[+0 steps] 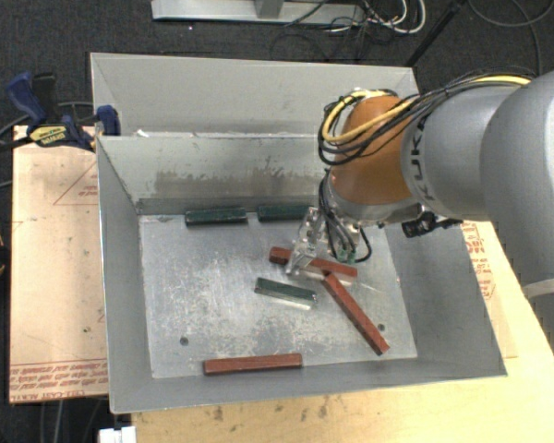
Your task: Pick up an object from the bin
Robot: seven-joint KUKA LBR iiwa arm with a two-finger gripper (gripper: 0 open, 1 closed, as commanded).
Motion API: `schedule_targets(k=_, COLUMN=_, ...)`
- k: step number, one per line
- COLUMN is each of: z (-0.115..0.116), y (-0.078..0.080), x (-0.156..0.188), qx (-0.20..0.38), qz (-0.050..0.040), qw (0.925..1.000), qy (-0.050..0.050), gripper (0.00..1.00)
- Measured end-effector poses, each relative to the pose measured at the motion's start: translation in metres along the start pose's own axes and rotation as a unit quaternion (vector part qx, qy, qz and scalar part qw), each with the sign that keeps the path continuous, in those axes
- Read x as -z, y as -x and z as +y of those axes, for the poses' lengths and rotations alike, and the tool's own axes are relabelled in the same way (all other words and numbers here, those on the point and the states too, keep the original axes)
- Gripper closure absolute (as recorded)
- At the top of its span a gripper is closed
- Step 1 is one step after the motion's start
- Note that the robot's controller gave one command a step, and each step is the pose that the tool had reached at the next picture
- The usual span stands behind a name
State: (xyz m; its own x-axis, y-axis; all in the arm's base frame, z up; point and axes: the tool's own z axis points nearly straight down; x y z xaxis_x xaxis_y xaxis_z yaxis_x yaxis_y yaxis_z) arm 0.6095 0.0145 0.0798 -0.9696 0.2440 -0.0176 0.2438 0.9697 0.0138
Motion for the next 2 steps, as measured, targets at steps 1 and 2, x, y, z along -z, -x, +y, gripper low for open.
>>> schedule_targets(k=1, z=0.0, y=0.0, x=0.0, qx=0.0, qz=0.0, qw=1.0, qy=0.0, gripper=1.0)
schedule_targets(k=2, z=0.016, y=0.024, x=0.17, qx=0.032, qz=0.0032, qw=0.9995, qy=-0.005, gripper=1.0)
